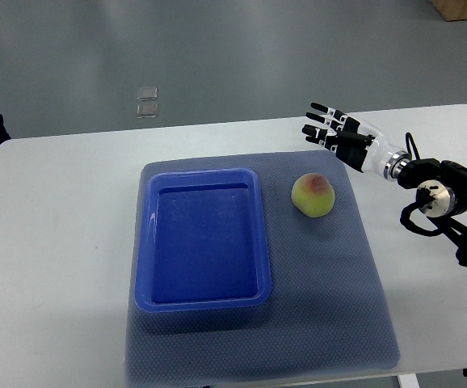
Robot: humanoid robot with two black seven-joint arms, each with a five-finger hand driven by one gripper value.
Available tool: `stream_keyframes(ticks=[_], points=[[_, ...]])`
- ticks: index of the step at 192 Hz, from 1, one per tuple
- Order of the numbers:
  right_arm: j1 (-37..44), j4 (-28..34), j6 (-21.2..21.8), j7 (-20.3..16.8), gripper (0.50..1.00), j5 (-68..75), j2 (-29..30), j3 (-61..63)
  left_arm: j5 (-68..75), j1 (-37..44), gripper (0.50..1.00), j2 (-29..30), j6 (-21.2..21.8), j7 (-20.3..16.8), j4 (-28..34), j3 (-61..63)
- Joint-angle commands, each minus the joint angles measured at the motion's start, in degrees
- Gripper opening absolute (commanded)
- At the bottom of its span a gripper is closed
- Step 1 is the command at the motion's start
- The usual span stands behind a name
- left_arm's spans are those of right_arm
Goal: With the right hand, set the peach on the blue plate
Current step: 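Move the open right hand toward the peach beside the blue tray, then lower the right hand over the peach and close fingers around it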
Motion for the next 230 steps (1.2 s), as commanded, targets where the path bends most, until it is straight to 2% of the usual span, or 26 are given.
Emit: stream_keyframes(ticks=[1,91,114,129,139,140,150,162,192,212,213,230], points=[[-0.09,-0.01,0.02,0.26,0.930,-1.49,0.02,0.08,0.00,0.13,1.000,0.00,0.27,0.00,-0.01,0.03],[2.73,-0.19,-0.33,0.53,0.938,-7.12,-1.21,-0.09,0.00,0.22,1.000,0.00,0.45,0.00,0.08,0.03],[4.05,-0.19,-0.16,0.70,0.938,-14.59,-1.56,-0.18,0.00,0.22,1.000,0.00,0.36,-0.09,0.08,-0.06],[4.48,-0.19,0.02,2.46,0.938,-22.66,-2.61,-0.18,-0.09,0.22,1.000,0.00,0.19,-0.18,0.08,-0.06],[4.48,-0.19,0.02,2.46,0.938,-22.67,-2.61,-0.18,-0.09,0.22,1.000,0.00,0.19,-0.18,0.08,-0.06],[4.57,-0.19,0.11,3.42,0.936,-27.72,-3.05,-0.18,-0.09,0.22,1.000,0.00,0.10,-0.18,0.00,-0.06],[4.75,-0.19,0.63,3.78,0.936,-31.55,-3.23,-0.18,-0.09,0.22,1.000,0.00,0.01,-0.18,-0.09,-0.06],[5.80,-0.10,3.01,3.96,0.936,-35.86,-3.49,-0.18,-0.09,0.22,1.000,0.00,0.01,-0.18,-0.18,-0.06],[9.49,0.08,13.99,5.54,0.936,-42.36,-7.62,-0.27,-0.09,0.22,1.000,0.00,0.01,-0.18,-0.01,-0.06],[10.20,0.08,15.66,5.89,0.936,-45.88,-7.97,-0.36,-0.09,0.22,1.000,0.00,-0.08,-0.18,-0.09,-0.06],[11.07,0.16,16.36,6.41,0.936,-50.92,-7.97,-1.23,-0.09,0.22,1.000,0.00,-0.08,-0.18,-0.27,-0.06],[11.78,0.95,16.45,8.26,0.936,-58.80,-8.06,-4.13,-0.09,0.22,1.000,0.00,-0.08,-0.18,-0.27,-0.06]])
